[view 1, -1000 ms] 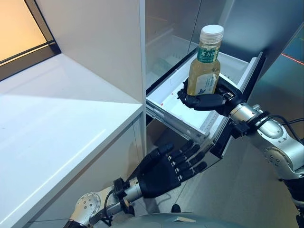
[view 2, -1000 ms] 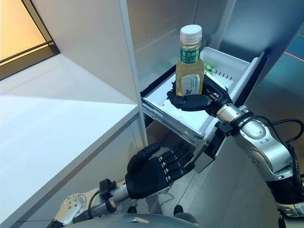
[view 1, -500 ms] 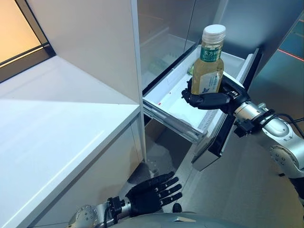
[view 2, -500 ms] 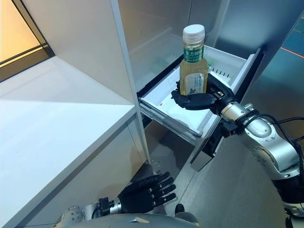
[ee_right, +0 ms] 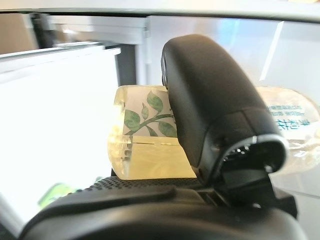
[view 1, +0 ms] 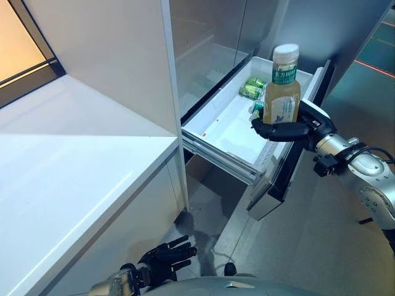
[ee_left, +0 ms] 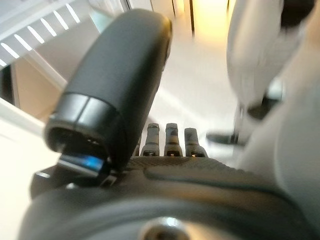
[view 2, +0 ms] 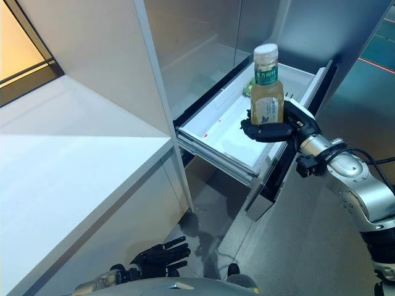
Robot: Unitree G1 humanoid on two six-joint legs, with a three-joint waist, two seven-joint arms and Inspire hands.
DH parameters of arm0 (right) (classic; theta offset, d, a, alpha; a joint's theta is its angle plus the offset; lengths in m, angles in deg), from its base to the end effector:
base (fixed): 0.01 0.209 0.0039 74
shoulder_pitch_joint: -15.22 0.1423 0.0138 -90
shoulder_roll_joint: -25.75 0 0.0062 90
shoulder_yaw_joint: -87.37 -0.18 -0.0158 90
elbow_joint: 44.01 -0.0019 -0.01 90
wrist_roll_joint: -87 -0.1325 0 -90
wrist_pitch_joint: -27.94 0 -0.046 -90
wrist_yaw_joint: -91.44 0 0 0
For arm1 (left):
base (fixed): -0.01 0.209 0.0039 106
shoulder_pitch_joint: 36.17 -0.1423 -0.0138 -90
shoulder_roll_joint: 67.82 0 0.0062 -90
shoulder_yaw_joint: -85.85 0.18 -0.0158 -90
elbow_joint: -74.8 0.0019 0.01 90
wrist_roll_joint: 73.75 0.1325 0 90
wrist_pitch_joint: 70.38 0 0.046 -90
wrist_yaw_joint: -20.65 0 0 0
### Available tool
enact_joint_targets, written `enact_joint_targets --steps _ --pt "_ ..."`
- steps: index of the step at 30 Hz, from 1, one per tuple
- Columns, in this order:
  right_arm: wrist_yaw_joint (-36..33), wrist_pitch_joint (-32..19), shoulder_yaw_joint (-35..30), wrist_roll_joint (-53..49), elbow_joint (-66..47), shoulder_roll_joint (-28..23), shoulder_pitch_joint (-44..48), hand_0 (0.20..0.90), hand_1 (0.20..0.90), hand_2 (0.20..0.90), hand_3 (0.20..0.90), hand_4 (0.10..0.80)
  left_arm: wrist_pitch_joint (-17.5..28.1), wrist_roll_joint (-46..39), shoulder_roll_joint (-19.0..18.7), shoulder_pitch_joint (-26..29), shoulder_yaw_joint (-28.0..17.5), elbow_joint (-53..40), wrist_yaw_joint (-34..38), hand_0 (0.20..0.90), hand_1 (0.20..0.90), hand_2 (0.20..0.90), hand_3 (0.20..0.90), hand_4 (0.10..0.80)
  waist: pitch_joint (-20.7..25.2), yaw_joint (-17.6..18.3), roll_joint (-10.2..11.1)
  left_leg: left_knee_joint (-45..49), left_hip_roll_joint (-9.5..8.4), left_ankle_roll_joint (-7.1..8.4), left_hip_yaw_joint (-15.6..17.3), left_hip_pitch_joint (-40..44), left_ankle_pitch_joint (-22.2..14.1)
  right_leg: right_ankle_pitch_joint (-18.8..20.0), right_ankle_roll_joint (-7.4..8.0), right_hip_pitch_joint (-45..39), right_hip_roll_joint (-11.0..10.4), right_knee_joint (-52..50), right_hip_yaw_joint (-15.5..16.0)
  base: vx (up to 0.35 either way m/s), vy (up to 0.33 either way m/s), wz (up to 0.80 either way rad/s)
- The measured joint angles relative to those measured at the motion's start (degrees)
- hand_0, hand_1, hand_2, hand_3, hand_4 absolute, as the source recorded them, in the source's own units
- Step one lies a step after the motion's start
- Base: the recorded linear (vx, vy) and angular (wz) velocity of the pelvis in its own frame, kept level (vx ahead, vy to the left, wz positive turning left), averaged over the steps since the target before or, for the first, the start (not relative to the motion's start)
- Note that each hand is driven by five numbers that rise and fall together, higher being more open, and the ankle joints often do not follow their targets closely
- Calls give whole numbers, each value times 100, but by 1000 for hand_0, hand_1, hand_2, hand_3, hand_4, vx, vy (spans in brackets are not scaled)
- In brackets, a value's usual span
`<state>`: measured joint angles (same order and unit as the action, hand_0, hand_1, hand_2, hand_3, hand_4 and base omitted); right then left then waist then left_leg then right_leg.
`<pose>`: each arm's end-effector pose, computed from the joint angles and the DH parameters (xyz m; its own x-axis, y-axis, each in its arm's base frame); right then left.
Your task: Put drinks into fridge and close the fridge
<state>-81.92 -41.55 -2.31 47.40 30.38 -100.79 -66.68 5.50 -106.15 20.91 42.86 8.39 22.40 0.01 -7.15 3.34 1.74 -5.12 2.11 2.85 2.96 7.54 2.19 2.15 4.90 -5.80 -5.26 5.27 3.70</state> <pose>0.2126 -0.2533 0.1657 0.9565 0.2797 -0.0831 -0.2917 0.9222 -0.2537 0.0808 0.2086 -0.0835 0.4889 -0.3458 -0.8009 -0.0404 0.9081 -0.4167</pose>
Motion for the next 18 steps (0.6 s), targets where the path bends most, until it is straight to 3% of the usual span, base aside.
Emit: enact_joint_targets --steps 7,18 --pt "24 -9 -306 531 -14 382 -781 300 300 300 200 100 965 787 325 96 -296 846 667 900 900 900 900 800 -3 15 25 -1 -1 1 96 -2 -14 21 11 46 1 -1 -82 12 6 -6" --pt "109 -311 -467 1292 877 328 -551 300 300 300 200 100 1284 1066 294 204 -557 1631 1191 900 900 900 900 800 54 40 171 -3 2 0 150 24 -18 48 14 47 5 0 -139 60 -8 -3"
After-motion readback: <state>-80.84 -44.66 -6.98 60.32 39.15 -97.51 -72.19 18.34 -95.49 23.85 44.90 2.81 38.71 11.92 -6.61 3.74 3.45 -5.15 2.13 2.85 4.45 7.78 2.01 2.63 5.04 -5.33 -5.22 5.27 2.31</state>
